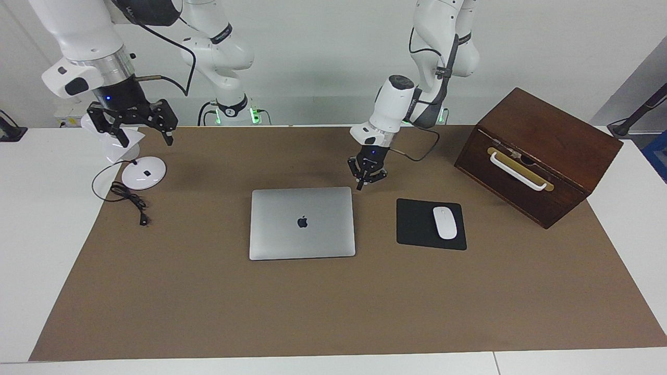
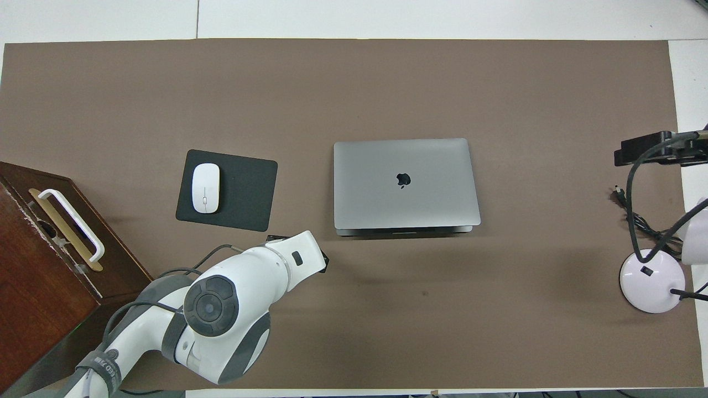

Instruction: Close laptop with both arms

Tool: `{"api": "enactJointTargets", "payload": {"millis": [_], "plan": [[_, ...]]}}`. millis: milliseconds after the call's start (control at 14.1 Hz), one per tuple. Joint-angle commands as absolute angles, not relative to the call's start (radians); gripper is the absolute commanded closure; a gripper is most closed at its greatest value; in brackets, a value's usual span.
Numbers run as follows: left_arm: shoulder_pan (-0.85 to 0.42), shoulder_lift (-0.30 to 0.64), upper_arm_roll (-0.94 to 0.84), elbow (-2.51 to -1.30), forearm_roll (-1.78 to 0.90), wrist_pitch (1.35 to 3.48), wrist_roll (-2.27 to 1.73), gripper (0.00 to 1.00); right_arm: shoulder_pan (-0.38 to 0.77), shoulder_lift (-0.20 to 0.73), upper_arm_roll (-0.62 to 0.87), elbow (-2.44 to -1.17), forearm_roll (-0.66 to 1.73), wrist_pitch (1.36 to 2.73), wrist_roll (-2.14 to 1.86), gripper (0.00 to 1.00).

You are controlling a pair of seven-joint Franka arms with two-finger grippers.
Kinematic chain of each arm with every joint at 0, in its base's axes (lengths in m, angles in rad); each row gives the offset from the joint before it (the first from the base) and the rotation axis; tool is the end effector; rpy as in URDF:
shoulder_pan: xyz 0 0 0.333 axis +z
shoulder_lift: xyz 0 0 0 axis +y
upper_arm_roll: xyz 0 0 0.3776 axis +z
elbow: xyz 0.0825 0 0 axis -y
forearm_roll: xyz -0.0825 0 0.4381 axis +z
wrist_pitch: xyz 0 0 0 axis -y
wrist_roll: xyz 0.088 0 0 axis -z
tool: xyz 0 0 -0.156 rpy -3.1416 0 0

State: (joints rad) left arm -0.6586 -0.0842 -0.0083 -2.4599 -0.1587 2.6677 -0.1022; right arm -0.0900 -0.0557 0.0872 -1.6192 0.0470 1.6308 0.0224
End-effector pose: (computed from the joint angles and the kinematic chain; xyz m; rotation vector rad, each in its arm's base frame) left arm 0.4271 -0.3348 0.3335 2.8585 -0.6304 0.3474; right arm 0.5972 0.0069 0.6506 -3.0968 0.0409 -0.1033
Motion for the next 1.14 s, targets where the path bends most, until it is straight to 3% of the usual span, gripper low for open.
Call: {"api": "enactJointTargets", "payload": {"millis": [0,355,639,1064], "plan": [[-0.612,-0.146,-0.006,-2.457,-0.135,2.535,-0.100,1.00,-0.013,-0.113,0.092,-1.678,0.071,1.632,0.055,0.00],[-0.531,-0.187,-0.002,-2.372,-0.133,2.306,-0.100,1.00,-0.025,-0.127,0.084,-1.687,0.069,1.594,0.080,0.00],[-0.402,-0.248,-0.002,-2.344,-0.074,2.215,-0.033,1.00,-0.034,-0.175,0.081,-1.788,0.067,1.609,0.081,0.00],[-0.233,-0.249,-0.002,-2.192,-0.072,2.014,0.043,0.98,-0.035,-0.192,0.081,-1.813,0.060,1.583,0.084,0.00]]}}
